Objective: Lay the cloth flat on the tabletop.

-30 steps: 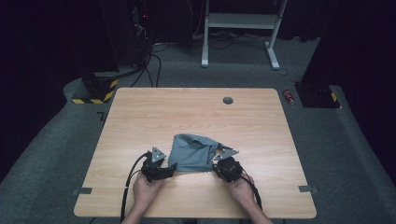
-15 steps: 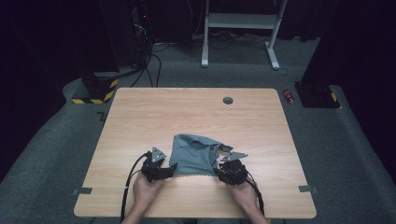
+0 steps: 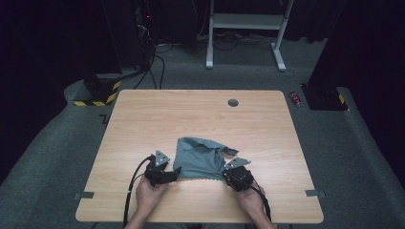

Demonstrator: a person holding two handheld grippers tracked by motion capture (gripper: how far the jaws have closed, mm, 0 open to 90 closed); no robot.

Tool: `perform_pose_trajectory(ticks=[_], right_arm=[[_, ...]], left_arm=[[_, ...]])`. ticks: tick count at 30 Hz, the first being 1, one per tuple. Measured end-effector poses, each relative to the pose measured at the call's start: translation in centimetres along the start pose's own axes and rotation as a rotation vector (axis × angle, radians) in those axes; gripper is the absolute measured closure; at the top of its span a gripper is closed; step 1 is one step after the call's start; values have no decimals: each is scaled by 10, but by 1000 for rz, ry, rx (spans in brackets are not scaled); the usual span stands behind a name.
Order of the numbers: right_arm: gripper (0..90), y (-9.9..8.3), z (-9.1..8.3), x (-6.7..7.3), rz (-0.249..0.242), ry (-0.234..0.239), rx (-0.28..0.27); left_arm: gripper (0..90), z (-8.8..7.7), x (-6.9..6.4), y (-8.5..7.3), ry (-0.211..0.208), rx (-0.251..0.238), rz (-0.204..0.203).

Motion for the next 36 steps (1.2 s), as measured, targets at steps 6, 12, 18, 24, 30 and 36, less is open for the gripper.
perform_pose_trajectory(ticks=[6,12,18,24,30,36], right_arm=[[768,-7,-6,1,18,-1,-5],[663,2,-6,-13,49,-53,-21],[722,7,1,-24,59,-70,-5],[788,0,-4,-20,44,-71,-14],[774,-14,-15,-18,71,-53,-40],[713,-10,-15,-21,55,-59,-25]], left_arm=[[312,0,0,0,-1,0,-1],[312,0,0,0,-1,0,1],[312,0,0,0,-2,0,1],[312,0,0,0,-1,1,-2],[310,0,0,0,-1,0,0],[310,0,0,0,-1,1,0]])
Point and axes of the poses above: each handheld gripper's, and its own axes: z roughly forward along the jaws, y roughly out of its top, x roughly to its left, the point moved 10 cm from there along z, roughly forward along the jaws, and after that the axes turned 12 degrees about y, right-handed, at the moved point
